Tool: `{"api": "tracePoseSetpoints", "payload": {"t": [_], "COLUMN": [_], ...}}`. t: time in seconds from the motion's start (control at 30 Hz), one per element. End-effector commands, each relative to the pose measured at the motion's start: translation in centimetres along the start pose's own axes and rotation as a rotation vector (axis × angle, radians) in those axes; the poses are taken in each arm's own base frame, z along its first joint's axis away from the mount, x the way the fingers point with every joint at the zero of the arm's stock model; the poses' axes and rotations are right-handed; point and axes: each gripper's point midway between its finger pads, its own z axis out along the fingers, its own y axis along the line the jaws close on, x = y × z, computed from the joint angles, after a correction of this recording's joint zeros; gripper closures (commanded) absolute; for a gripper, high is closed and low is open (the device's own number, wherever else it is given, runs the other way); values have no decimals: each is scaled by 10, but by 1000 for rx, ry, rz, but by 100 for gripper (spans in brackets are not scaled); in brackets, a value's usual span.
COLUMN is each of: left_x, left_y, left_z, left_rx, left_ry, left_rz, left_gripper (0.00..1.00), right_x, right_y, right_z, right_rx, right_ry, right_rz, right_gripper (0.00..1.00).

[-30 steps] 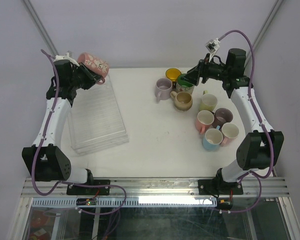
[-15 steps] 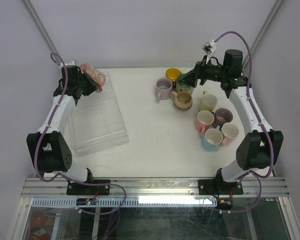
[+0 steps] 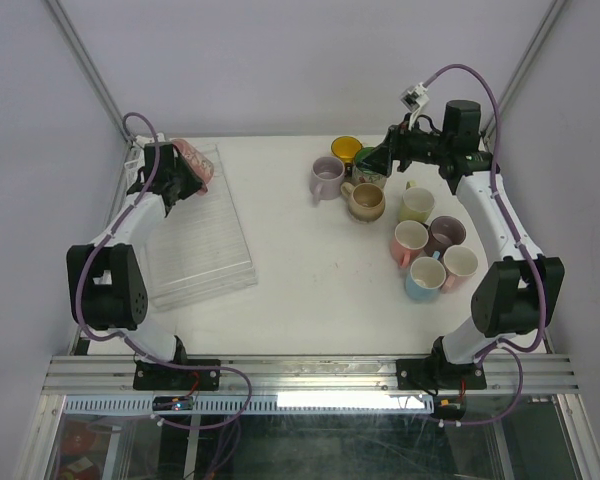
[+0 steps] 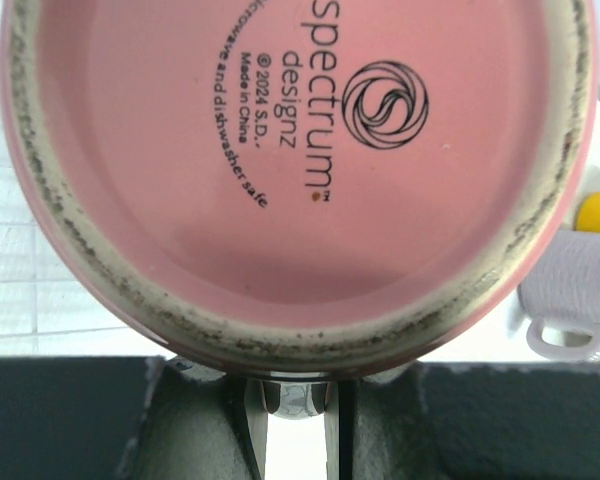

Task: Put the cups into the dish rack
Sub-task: Place the cup on the dish rack.

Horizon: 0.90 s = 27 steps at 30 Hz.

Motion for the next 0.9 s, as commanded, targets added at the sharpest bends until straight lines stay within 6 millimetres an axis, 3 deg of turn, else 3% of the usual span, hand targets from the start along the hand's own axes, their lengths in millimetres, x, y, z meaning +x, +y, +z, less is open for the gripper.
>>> {"api": "tracePoseSetpoints", "payload": {"t": [0.0, 0.53, 0.87], "left_x": [-61, -51, -56], "left_y": [-36, -40, -50], "left_z": [-1, 35, 50], "left_rx": [65, -20, -50], "left_ry": [-263, -257, -274], "left_rz": [79, 140, 183], "left_gripper": [100, 100, 100], "right_x": [-21, -20, -19], "right_y": [8, 5, 4], "right_z": [-2, -1, -1], "right_rx": [2, 12, 14], "right_ry": [-31, -27, -25], "right_rz": [-75, -77, -74], "right_gripper": [24, 24, 24]}}
